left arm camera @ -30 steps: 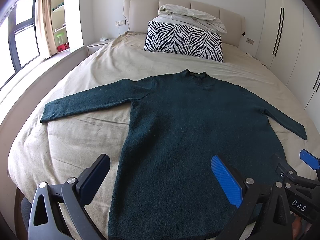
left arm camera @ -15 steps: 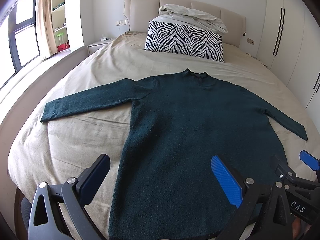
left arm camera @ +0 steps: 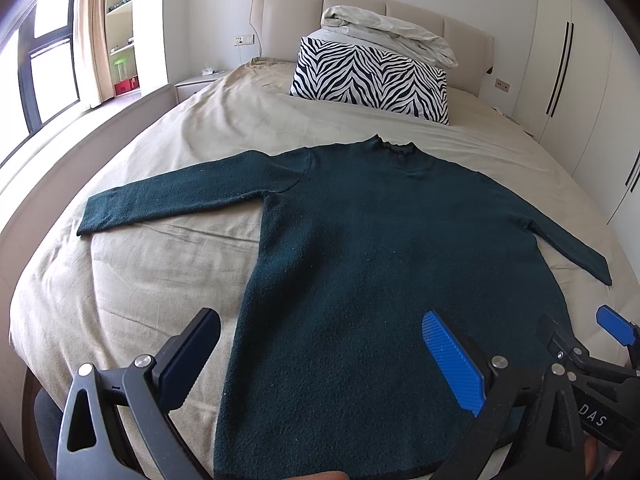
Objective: Fold small clothes
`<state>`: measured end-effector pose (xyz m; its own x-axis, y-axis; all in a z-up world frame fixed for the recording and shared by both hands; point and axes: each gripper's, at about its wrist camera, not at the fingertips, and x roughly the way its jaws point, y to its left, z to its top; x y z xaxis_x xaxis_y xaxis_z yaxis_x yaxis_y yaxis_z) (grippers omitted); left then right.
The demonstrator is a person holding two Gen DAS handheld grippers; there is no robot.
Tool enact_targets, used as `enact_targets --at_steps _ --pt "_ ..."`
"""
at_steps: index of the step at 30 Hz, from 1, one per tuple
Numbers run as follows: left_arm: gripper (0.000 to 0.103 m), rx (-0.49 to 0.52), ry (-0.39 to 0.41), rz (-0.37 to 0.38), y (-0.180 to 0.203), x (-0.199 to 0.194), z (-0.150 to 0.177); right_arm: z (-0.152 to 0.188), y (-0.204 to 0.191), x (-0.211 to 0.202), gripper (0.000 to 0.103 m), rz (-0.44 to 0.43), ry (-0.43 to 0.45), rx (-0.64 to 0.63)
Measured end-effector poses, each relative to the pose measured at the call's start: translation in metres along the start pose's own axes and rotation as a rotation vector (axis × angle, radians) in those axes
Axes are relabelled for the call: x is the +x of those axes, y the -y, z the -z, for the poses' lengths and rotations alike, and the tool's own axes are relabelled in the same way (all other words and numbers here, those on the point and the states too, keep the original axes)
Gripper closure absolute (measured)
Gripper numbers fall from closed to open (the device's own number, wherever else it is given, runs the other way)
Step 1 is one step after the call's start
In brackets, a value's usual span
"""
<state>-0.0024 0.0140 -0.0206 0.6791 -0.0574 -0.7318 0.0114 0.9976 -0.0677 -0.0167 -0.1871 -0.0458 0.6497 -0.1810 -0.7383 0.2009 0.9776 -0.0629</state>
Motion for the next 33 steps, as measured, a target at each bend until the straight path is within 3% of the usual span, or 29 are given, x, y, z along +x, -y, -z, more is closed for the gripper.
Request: enact_targets --at_steps 12,16,22,26,31,33 --pt "0.0 -0.031 0.025 0.053 -0.004 -0.002 0.002 0.001 0.005 0.006 0.0 0.009 -0.013 0.011" --pt "0.0 -0.005 0.063 0.027 0.0 -0.003 0.006 0.0 0.008 0.009 0.0 0.011 -0.015 0.012" --pt "0.0 0.009 0.025 0.047 -0.001 0.01 0.002 -0.001 0.026 0.016 0.0 -0.013 -0.007 0.061" --pt "0.0 -0.012 -0.026 0.098 -0.002 0.028 -0.003 -0.01 0.074 0.032 0.0 -0.071 0.009 0.177" --pt "0.0 -0.131 -0.025 0.27 -0.008 0.05 -0.008 -0.017 0.188 0.067 0.0 -0.136 0.042 0.465" --pt "0.0 -0.149 -0.051 0.296 -0.004 0.062 -0.011 -0.015 0.239 0.086 0.0 -0.145 0.061 0.596"
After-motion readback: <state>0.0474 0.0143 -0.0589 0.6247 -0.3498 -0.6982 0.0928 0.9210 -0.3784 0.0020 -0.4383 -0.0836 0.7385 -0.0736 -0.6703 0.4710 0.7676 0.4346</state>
